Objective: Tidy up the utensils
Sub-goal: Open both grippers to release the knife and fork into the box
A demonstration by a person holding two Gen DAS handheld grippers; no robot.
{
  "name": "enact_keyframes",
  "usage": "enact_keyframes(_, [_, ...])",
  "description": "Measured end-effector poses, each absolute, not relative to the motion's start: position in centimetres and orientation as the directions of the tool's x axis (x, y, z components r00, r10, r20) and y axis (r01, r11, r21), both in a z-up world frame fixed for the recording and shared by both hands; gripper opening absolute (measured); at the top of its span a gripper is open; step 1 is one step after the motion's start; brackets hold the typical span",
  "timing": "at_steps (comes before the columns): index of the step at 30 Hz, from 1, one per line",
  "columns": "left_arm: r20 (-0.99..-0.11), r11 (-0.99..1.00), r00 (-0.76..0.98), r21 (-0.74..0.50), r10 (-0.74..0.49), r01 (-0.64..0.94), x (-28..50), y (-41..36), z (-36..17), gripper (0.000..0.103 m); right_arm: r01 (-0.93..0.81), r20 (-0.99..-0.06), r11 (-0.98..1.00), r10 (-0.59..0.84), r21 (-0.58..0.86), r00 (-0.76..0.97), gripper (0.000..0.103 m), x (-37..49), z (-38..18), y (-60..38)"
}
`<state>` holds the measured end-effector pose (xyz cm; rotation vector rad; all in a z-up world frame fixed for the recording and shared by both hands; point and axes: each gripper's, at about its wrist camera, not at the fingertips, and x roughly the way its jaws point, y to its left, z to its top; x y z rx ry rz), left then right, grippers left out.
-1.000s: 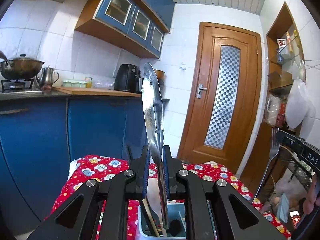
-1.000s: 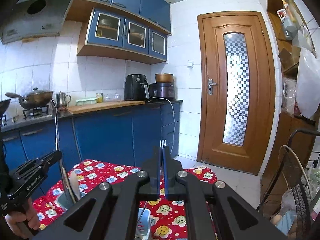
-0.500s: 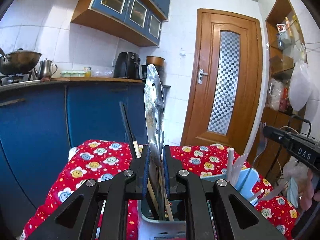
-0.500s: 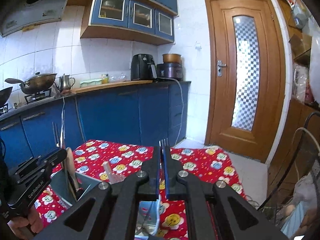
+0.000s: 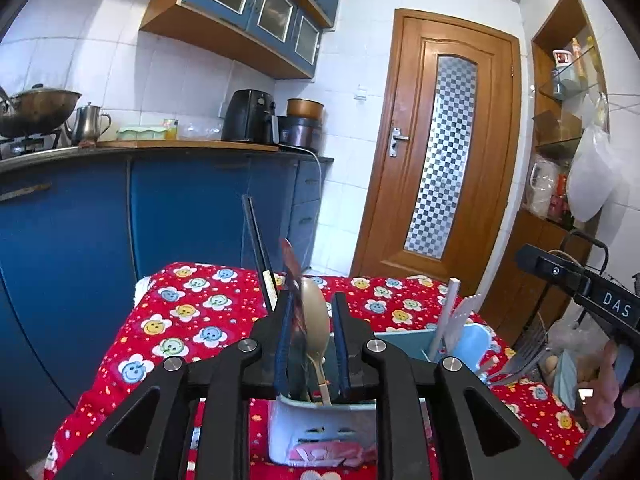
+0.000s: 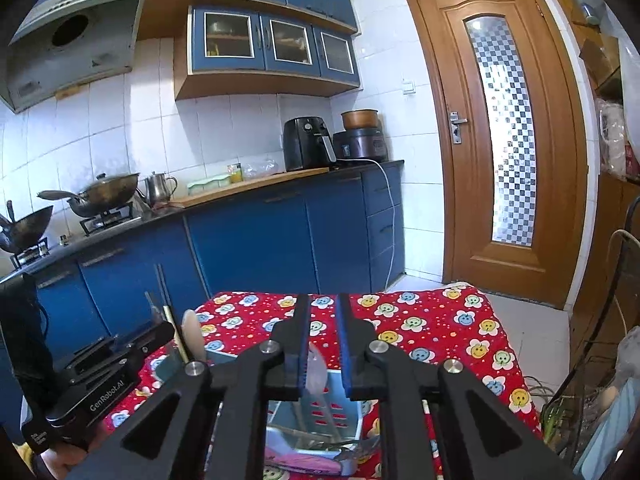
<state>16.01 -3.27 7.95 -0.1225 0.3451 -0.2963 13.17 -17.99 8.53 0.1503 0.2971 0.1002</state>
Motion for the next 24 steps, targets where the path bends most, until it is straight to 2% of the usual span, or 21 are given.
enact_keyframes(11, [-0.356, 0.945, 0.877, -0.18, -0.322, 0.274, 13.2, -2.3, 8.7, 0.02, -0.106, -0.288, 0.974, 0.162, 0.199, 0.944, 0.017, 10.4, 9.0, -16.9])
enact_keyframes(24, [-0.446, 0.96, 0.851, -0.131, -0.279, 0.246, 9.9, -1.6, 8.4, 0.02, -0.125, -0.401, 0.96, 0.22, 0.25, 0.889, 0.017, 8.2, 6.7, -15.5])
